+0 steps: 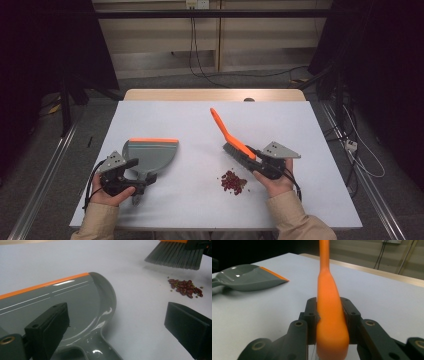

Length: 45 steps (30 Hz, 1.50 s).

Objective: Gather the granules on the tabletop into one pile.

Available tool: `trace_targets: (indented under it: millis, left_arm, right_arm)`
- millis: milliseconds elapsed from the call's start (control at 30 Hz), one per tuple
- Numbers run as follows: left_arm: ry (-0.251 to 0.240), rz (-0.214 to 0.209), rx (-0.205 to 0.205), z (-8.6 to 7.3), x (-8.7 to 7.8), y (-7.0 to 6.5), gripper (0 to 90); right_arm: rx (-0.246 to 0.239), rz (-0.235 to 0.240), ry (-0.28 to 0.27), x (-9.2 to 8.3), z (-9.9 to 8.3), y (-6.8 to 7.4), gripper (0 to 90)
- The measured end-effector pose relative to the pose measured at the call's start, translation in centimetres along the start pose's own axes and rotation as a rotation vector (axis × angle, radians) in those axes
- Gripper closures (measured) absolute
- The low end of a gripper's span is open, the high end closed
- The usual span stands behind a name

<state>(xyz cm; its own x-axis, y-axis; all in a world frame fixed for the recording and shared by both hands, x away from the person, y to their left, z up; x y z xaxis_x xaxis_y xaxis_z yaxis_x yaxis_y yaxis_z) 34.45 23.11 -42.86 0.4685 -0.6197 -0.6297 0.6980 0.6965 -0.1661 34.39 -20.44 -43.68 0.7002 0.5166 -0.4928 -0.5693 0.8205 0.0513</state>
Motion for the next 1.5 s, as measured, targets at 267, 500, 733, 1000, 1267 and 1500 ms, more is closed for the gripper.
trace_targets:
  millis: [267,500,733,1000,1267,1500]
  left_arm:
    - [0.013,0.004,-0.004,-0.3,0.0,0.1,5.6]
    - [0.030,0.009,-0.002,-0.6,0.1,-0.1,5.8]
    - [0.050,0.026,-0.012,-1.0,-0.1,0.1,6.2]
    - [0.069,0.066,-0.023,-1.5,-0.5,0.4,6.8]
    - [0.101,0.113,-0.050,-1.9,-0.6,0.7,7.3]
    - [0.134,0.155,-0.080,-2.4,-0.6,1.2,9.5]
  right_arm:
    - [0.023,-0.043,0.057,-0.7,-1.4,-1.4,70.6]
    - [0.053,-0.056,0.097,-0.8,-1.3,-1.6,67.4]
    - [0.046,-0.054,0.139,-0.2,-0.1,-1.4,61.4]
    - [0.056,-0.067,0.192,0.7,0.3,-1.8,70.9]
    - [0.045,-0.069,0.174,0.6,0.2,-1.4,71.2]
    - [0.050,-0.078,0.162,0.5,0.0,-1.1,71.2]
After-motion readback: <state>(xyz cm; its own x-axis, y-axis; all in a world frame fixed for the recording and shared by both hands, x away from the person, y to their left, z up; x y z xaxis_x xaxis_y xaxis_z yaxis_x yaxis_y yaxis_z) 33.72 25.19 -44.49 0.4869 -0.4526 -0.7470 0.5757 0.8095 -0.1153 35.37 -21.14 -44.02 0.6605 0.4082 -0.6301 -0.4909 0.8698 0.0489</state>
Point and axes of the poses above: each handheld gripper's, and its own axes: x roughly forward along the jaws, z roughly out of its top, y roughly to its left, the point moved 1 cm from there along x, roughly forward along the jaws, and after that the axes turned 9 degrees about y, right-handed, at the moved point
